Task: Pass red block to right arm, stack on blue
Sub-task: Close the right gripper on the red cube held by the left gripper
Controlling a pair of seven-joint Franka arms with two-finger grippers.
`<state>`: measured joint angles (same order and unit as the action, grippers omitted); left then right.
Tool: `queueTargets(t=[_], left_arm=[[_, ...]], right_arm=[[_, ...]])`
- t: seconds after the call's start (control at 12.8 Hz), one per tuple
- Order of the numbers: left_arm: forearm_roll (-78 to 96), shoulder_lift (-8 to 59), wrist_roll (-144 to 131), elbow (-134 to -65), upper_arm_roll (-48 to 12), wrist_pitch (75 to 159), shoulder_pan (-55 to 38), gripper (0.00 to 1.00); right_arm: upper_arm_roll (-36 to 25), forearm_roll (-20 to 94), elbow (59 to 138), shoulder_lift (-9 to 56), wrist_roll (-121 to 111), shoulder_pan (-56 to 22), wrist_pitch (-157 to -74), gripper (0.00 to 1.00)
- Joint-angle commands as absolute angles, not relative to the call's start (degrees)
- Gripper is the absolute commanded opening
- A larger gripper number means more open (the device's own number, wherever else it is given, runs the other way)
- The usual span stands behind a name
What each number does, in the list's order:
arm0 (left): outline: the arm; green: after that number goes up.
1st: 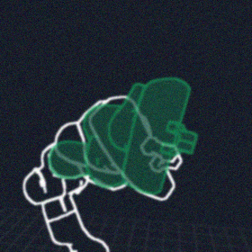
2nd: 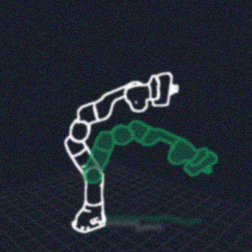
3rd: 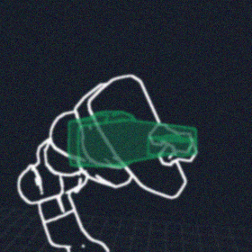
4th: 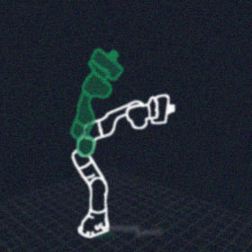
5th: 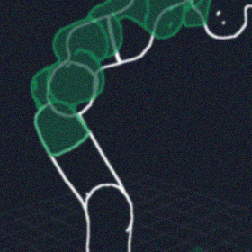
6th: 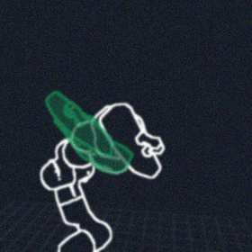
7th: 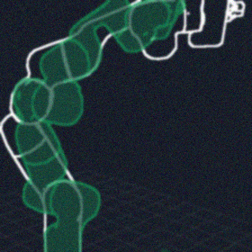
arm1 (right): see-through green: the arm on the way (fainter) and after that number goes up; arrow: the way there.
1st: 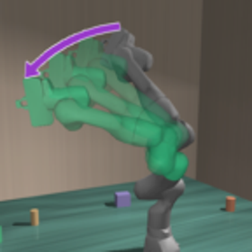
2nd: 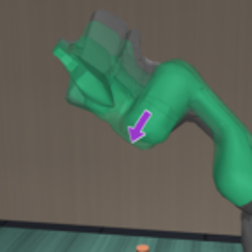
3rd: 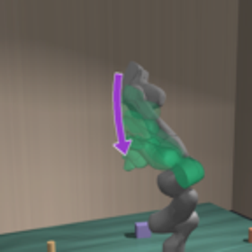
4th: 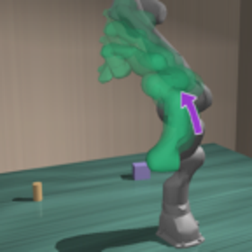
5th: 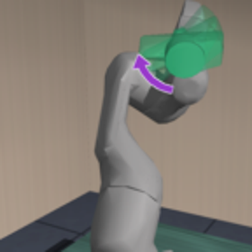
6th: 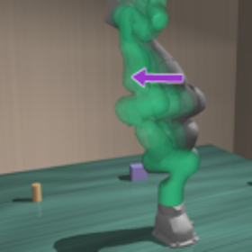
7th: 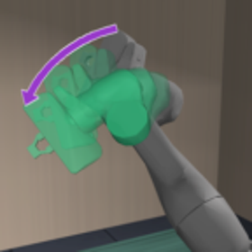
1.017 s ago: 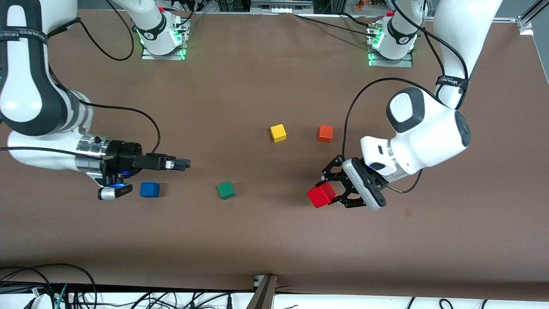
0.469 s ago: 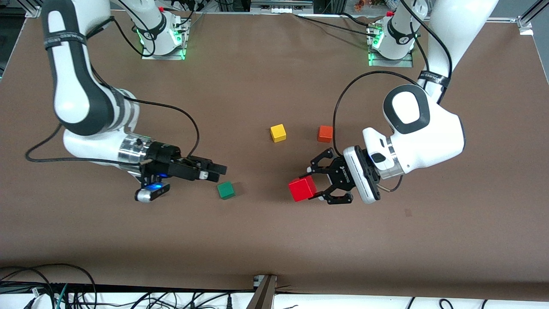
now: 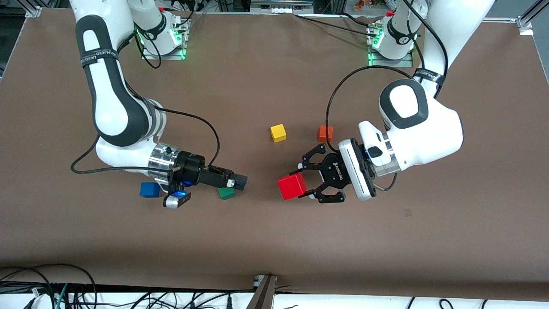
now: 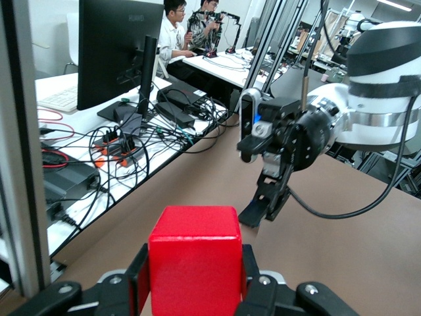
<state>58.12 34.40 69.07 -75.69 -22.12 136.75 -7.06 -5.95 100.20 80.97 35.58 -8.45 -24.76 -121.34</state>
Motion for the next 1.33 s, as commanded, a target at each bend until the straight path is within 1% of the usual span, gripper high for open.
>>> queueTargets(t=[0.0, 0.23, 0.47, 0.63, 0.86, 1.02, 1.1, 1.17, 1.25], left_arm=[[61.69, 37.08, 71.01, -72.95, -23.20, 137.46, -8.26, 0.00], [61.52, 38.40, 71.81, -70.85, -23.20, 138.60, -10.45, 0.00], [61.52, 39.02, 71.63, -69.61, -23.20, 142.73, -13.09, 0.00], [61.44, 39.63, 71.72, -69.35, -23.20, 143.09, -13.45, 0.00], [61.35, 41.31, 71.72, -66.63, -23.03, 145.02, -14.94, 0.00], [61.35, 41.66, 72.07, -66.53, -22.76, 145.02, -14.94, 0.00], [61.26, 41.83, 72.16, -66.45, -22.76, 145.02, -14.94, 0.00], [61.26, 41.84, 72.33, -66.62, -22.76, 145.02, -14.94, 0.00], [61.26, 41.84, 73.03, -66.62, -22.76, 145.02, -14.94, 0.00]], right_arm=[[-6.06, 101.43, 79.28, 36.12, -9.84, -24.79, -121.82, 1.00], [-6.06, 102.65, 79.28, 35.86, -9.84, -26.01, -123.83, 1.00], [-6.06, 102.74, 79.01, 35.77, -11.07, -27.42, -125.94, 1.00], [-6.06, 103.27, 79.01, 35.77, -11.16, -27.68, -126.03, 1.00], [-6.06, 103.62, 79.01, 35.77, -11.16, -27.95, -125.95, 1.00], [-6.15, 103.62, 79.01, 35.77, -11.25, -27.95, -126.04, 1.00], [-6.15, 103.62, 79.01, 35.77, -11.25, -27.95, -125.95, 0.96], [-6.15, 103.62, 79.01, 35.77, -11.25, -27.86, -125.95, 0.88], [-6.15, 103.62, 79.01, 35.77, -11.16, -27.86, -126.03, 0.77]])
